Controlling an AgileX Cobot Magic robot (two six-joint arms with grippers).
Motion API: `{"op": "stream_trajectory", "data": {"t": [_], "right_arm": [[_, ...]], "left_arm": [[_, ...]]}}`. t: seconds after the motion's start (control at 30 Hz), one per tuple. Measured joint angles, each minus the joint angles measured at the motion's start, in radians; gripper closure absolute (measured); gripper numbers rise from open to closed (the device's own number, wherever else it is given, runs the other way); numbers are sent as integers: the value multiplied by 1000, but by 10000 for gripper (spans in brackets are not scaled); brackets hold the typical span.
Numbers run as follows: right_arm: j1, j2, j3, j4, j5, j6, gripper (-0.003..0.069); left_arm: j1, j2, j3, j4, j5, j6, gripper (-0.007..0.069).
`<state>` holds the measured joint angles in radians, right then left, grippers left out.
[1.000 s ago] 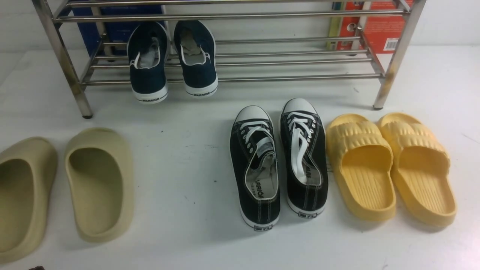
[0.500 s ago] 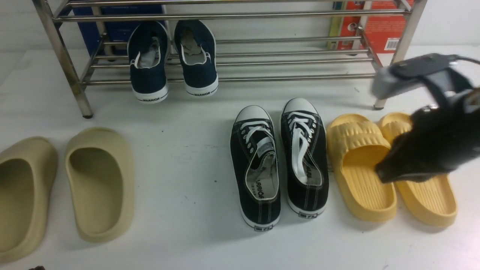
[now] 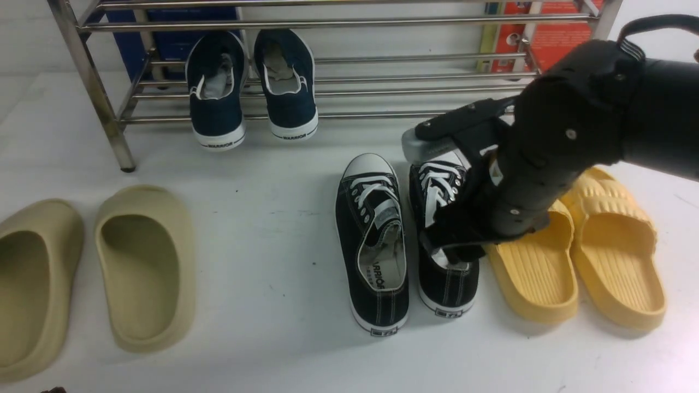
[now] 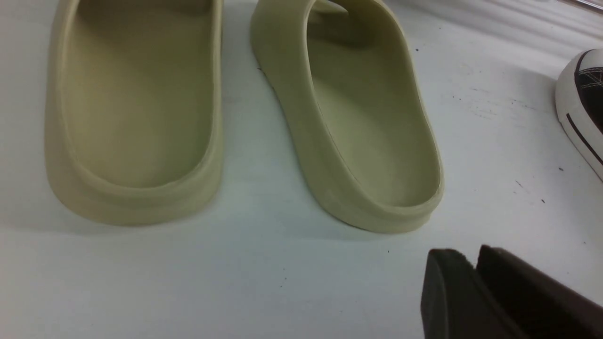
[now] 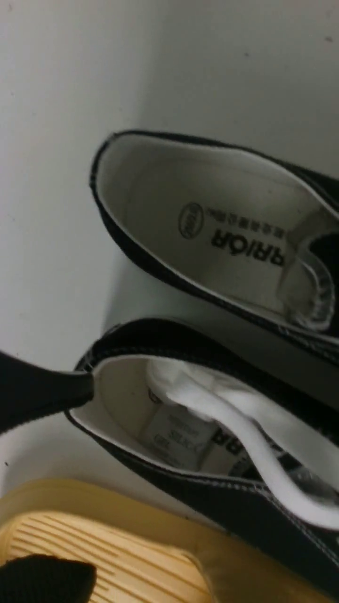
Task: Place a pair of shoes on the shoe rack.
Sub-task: Use the right arm to grab the shoe closest to it
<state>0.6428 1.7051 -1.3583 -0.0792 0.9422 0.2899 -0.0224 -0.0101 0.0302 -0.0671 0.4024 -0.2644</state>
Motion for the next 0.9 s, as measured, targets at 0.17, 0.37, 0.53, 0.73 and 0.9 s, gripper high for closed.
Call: {"op": "stream_trajectory", "data": {"t": [0.17, 0.37, 0.53, 0.73, 0.9], "right_arm": [[-4, 7, -4, 95, -16, -31, 220], [-4, 42, -7, 178, -53, -82, 255], [-4, 87, -14, 134, -82, -78, 272], [-4, 122, -15, 111, -109, -64, 324], [-4, 161, -17, 101, -115, -63, 384]], "left_arm": [[0, 0, 0, 0, 0, 0, 529], [0, 0, 0, 0, 0, 0, 525], [0, 0, 0, 0, 0, 0, 524], [0, 0, 0, 0, 0, 0, 521], [0, 0, 0, 0, 0, 0, 515]]}}
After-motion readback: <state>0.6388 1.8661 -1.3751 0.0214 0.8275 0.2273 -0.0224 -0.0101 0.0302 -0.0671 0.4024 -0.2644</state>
